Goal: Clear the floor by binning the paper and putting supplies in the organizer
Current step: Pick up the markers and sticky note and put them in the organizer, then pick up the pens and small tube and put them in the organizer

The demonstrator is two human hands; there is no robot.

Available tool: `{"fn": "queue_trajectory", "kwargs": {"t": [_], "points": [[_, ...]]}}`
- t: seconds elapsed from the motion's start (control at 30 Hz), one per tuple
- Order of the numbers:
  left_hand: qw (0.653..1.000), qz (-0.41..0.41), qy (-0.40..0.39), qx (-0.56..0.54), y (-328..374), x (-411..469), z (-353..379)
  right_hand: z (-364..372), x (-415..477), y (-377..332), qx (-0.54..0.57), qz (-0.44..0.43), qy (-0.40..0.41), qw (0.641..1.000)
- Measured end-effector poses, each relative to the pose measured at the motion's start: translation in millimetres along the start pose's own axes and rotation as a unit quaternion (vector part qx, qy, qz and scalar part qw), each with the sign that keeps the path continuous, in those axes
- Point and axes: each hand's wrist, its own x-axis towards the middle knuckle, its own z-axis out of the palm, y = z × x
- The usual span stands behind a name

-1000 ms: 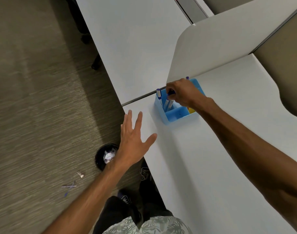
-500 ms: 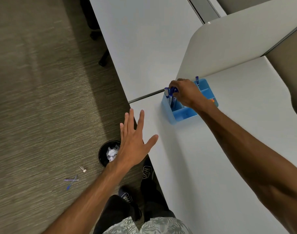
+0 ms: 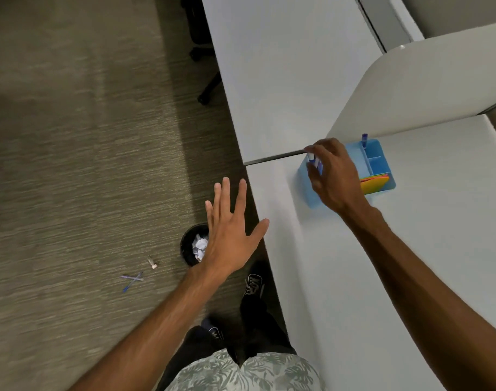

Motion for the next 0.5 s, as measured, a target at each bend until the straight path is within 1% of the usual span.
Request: {"fn": "queue_trajectory", "kwargs": {"t": [0.07, 0.13, 0.23, 0.43, 0.5], "points": [[1.0, -0.007, 0.023, -0.015, -13.4, -10.7, -4.7, 7.0, -15.8, -26.7, 0.021, -0.004, -0.007, 1.0], [0.998, -0.013, 0.044, -0.031, -30.3, -23.1, -10.1, 17.7, -31.8, -53.4, 0.033, -0.015, -0.03, 0.999], [0.996, -0.037, 0.076, 0.001, -60.7, -48.7, -18.4, 38.1, -54.8, -90.8, 0.046, -0.046, -0.065, 0.996], [0.981, -0.119, 0.141, 0.055, -117.9, -119.7, -42.9, 84.6, -102.9, -162.6, 0.039, -0.152, -0.092, 0.983], [0.976, -0.147, 0.155, 0.053, -133.8, -147.2, -51.9, 97.4, -118.5, -185.8, 0.03, -0.177, -0.113, 0.977]]}}
